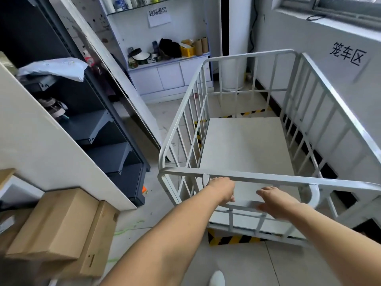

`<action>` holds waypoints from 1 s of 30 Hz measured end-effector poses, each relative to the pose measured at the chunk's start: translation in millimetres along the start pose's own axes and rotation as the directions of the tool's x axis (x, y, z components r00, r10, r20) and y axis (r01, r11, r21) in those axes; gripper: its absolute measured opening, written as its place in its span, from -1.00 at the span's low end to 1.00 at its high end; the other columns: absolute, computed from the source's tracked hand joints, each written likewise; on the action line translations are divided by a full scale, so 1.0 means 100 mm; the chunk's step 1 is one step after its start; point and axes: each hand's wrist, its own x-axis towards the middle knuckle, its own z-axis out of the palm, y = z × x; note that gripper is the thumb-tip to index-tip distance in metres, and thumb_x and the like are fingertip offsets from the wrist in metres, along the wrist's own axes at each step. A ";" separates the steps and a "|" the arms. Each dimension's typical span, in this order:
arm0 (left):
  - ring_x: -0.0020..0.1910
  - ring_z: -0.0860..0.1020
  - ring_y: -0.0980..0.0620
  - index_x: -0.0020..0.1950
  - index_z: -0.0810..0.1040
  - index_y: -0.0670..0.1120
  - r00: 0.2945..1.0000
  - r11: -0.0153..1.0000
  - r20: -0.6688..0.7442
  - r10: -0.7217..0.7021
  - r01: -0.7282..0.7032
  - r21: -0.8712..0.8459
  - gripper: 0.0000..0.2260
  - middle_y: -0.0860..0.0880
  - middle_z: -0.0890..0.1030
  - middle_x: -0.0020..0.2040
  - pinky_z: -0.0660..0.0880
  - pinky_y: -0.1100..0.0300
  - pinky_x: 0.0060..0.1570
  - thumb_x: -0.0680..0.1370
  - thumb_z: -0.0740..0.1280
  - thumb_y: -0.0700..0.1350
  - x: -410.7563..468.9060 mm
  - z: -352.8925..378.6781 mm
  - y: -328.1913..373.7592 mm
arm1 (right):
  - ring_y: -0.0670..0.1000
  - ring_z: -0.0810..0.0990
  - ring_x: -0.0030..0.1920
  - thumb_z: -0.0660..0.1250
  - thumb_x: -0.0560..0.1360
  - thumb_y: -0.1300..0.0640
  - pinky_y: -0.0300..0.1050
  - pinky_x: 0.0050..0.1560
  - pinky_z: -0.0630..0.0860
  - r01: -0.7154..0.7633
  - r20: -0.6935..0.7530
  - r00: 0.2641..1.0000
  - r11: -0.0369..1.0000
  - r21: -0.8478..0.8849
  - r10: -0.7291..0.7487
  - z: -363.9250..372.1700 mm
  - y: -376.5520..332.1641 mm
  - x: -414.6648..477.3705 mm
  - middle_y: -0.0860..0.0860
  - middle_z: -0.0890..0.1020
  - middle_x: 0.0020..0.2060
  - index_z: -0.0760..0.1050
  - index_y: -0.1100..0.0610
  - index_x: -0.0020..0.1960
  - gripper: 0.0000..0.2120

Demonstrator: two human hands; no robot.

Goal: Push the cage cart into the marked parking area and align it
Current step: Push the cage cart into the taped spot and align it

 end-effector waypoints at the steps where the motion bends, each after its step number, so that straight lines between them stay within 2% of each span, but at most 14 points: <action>1: 0.26 0.50 -0.21 0.26 0.51 -0.19 1.000 1.000 0.003 -0.004 0.004 -0.011 -0.66 -0.19 0.52 0.27 0.46 0.02 0.10 0.57 0.32 -0.02 0.03 0.01 0.00 | 0.10 0.36 0.38 0.23 0.58 -0.01 -0.05 0.37 0.35 -0.007 0.008 1.000 1.000 0.006 0.007 0.01 0.01 0.01 0.09 0.43 0.36 0.36 0.17 0.39 -0.56; 5: 0.27 0.50 -0.20 0.29 0.50 -0.17 1.000 0.999 0.026 -0.017 0.018 -0.048 -0.65 -0.16 0.52 0.29 0.46 0.06 0.06 0.57 0.33 -0.03 0.07 0.05 0.02 | 0.13 0.49 0.24 0.23 0.57 0.00 -0.03 0.20 0.45 -0.020 0.033 0.999 0.999 0.028 0.019 0.07 0.06 0.04 0.12 0.53 0.22 0.45 0.18 0.25 -0.65; 8: 0.29 0.49 -0.19 0.34 0.47 -0.15 0.999 0.997 0.036 -0.020 0.022 -0.070 -0.62 -0.14 0.52 0.32 0.45 0.01 0.20 0.57 0.31 -0.01 0.11 0.15 0.01 | 0.17 0.54 0.16 0.24 0.56 -0.01 -0.02 0.10 0.48 -0.027 0.071 0.997 0.999 0.035 0.024 0.14 0.09 0.04 0.14 0.55 0.12 0.47 0.19 0.14 -0.71; 11: 0.29 0.50 -0.18 0.34 0.48 -0.13 0.999 0.993 0.044 -0.019 0.024 -0.113 -0.62 -0.13 0.54 0.31 0.45 0.01 0.23 0.57 0.31 0.00 0.14 0.22 0.00 | 0.18 0.57 0.12 0.21 0.58 0.01 -0.01 0.05 0.50 -0.038 0.098 0.995 0.999 0.014 0.036 0.22 0.10 0.05 0.16 0.59 0.09 0.44 0.16 0.09 -0.77; 13: 0.24 0.53 -0.17 0.28 0.54 -0.14 0.998 0.989 0.068 -0.002 0.012 -0.145 -0.62 -0.13 0.58 0.23 0.47 0.05 0.18 0.55 0.34 0.04 0.16 0.25 -0.01 | 0.19 0.59 0.08 0.21 0.58 -0.03 0.01 0.01 0.50 -0.053 0.088 0.995 0.998 0.027 0.051 0.24 0.10 0.05 0.16 0.59 0.07 0.43 0.16 0.12 -0.73; 15: 0.12 0.58 -0.17 0.10 0.61 -0.17 0.996 0.985 0.089 0.010 0.005 -0.172 -0.70 -0.13 0.64 0.04 0.47 0.10 0.02 0.53 0.36 0.04 0.18 0.30 -0.01 | 0.19 0.59 0.06 0.21 0.57 -0.05 0.00 -0.01 0.51 -0.074 0.066 0.995 0.996 0.048 0.071 0.24 0.09 0.05 0.15 0.59 0.04 0.45 0.16 0.13 -0.70; 17: 0.04 0.60 -0.17 -0.02 0.62 -0.19 0.996 0.983 0.087 0.005 0.012 -0.184 -0.74 -0.13 0.65 -0.07 0.44 0.13 -0.08 0.53 0.37 0.02 0.21 0.33 -0.01 | 0.18 0.59 0.06 0.22 0.57 -0.05 -0.01 -0.01 0.51 -0.092 0.049 0.995 0.994 0.054 0.090 0.24 0.11 0.06 0.13 0.59 0.01 0.48 0.16 0.12 -0.71; 20: -0.04 0.59 -0.15 -0.06 0.64 -0.20 0.996 0.982 0.086 0.001 0.015 -0.188 -0.75 -0.11 0.62 -0.15 0.43 0.13 -0.11 0.53 0.38 0.01 0.24 0.33 0.00 | 0.17 0.61 0.04 0.25 0.57 -0.01 -0.03 -0.06 0.51 -0.100 0.038 0.994 0.994 0.037 0.098 0.24 0.14 0.07 0.11 0.56 -0.11 0.51 0.15 0.08 -0.76; 25: -0.09 0.56 -0.15 -0.16 0.60 -0.15 0.993 0.988 0.121 0.006 0.012 -0.155 -0.77 -0.14 0.62 -0.16 0.45 0.14 -0.12 0.51 0.40 0.02 0.30 0.29 0.01 | 0.18 0.59 0.06 0.26 0.57 0.01 -0.06 -0.12 0.44 -0.109 0.020 0.994 0.993 0.038 0.108 0.26 0.15 0.07 0.14 0.60 0.03 0.50 0.16 0.12 -0.75; 30: -0.21 0.47 -0.13 -0.25 0.53 -0.16 0.993 0.990 0.114 0.005 0.012 -0.142 -0.73 -0.09 0.47 -0.33 0.38 0.18 -0.22 0.50 0.41 0.02 0.29 0.28 0.03 | 0.18 0.59 0.04 0.26 0.57 0.01 -0.06 -0.12 0.45 -0.110 0.014 0.994 0.992 0.062 0.109 0.26 0.13 0.05 0.13 0.60 0.00 0.51 0.16 0.11 -0.75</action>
